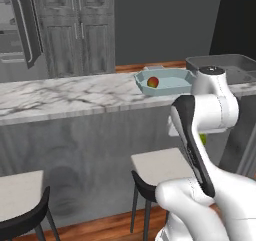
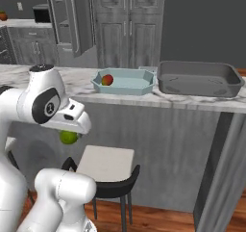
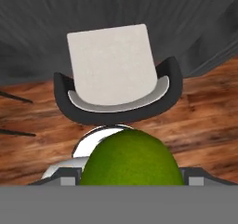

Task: Place the cold items (mango and lime) from the fridge in one tupperware on the dining counter. Place the warm items (hot dog and kebab skewer) in the stove area in another tupperware.

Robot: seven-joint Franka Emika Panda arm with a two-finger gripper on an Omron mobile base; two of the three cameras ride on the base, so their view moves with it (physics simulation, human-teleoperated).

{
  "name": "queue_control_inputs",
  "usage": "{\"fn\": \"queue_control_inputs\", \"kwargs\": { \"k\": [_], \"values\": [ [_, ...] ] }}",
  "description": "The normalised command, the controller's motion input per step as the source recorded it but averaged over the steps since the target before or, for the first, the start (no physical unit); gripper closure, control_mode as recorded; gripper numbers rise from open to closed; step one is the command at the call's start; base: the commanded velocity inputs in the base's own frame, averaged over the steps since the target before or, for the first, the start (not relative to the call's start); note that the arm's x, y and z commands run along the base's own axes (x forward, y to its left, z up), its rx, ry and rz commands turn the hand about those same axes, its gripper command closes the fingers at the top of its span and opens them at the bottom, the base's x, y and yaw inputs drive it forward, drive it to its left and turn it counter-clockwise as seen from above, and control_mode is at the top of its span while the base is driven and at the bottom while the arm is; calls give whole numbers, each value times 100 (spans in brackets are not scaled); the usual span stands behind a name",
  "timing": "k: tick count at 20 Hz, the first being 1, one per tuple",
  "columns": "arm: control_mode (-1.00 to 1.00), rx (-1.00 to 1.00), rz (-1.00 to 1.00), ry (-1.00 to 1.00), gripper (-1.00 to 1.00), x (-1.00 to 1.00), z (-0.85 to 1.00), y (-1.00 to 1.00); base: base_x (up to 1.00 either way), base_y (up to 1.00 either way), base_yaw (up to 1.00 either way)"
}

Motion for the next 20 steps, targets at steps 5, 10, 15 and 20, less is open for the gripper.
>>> {"fn": "queue_control_inputs", "kwargs": {
  "k": [5,10,15,20],
  "values": [
    [-100,-1,-24,1,100,80,29,-17,0,0,0],
    [-100,0,-17,15,100,100,25,-15,0,0,0],
    [-100,2,-14,19,100,99,41,-16,0,0,0],
    [-100,6,-8,12,100,58,47,-16,0,0,0]
  ]
}}
